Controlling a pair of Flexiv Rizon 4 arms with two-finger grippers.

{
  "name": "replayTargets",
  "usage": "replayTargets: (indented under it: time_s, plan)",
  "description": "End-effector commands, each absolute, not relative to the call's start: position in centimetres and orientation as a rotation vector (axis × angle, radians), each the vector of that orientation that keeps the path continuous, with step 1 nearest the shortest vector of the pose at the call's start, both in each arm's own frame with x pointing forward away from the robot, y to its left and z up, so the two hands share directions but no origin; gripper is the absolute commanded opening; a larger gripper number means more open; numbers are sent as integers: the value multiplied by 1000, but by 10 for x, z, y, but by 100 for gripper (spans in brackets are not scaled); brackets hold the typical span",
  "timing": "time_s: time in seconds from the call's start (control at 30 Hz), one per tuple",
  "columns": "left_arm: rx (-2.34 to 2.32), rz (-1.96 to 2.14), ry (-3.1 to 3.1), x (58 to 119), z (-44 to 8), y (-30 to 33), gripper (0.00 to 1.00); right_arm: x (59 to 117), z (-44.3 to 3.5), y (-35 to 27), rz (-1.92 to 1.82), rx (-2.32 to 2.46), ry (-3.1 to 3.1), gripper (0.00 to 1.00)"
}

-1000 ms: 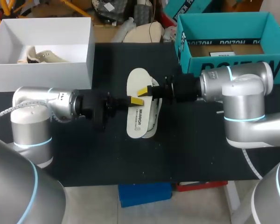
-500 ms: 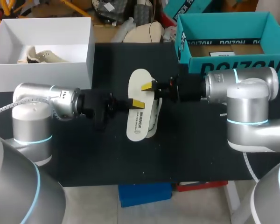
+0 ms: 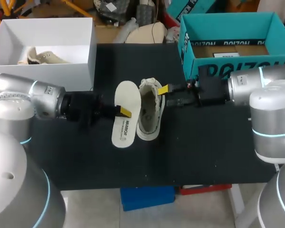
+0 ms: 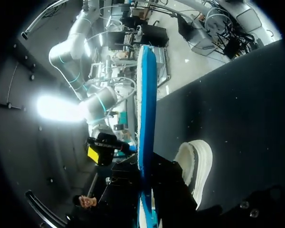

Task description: Take the shoe out of the shoebox, open the shoe tongue, remove and reinsert the insole, then place the shoe into the shoebox

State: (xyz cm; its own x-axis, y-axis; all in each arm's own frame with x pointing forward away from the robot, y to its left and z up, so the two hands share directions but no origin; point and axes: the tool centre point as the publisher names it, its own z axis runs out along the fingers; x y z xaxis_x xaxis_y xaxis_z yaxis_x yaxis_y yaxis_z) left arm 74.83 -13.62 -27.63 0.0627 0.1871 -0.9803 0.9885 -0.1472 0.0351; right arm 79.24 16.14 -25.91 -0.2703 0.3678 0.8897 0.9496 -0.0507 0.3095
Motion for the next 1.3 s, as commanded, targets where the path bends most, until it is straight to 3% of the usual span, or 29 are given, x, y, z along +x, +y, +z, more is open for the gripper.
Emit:
replayTargets:
  time_s: [0.03,0.53,1.3]
  plan:
    - [1533,-1124,1299,744,-269,-131,0,780,-244,146,-1306,-1466,-1690,100]
    - [1571,-1251,1513,722,-280,-119,0,779,-245,143,-1232,-1498,-1773,100]
    - [1613,-1439,1720,682,-284,-123,0,701,-221,80,-1185,-1658,-1824,100]
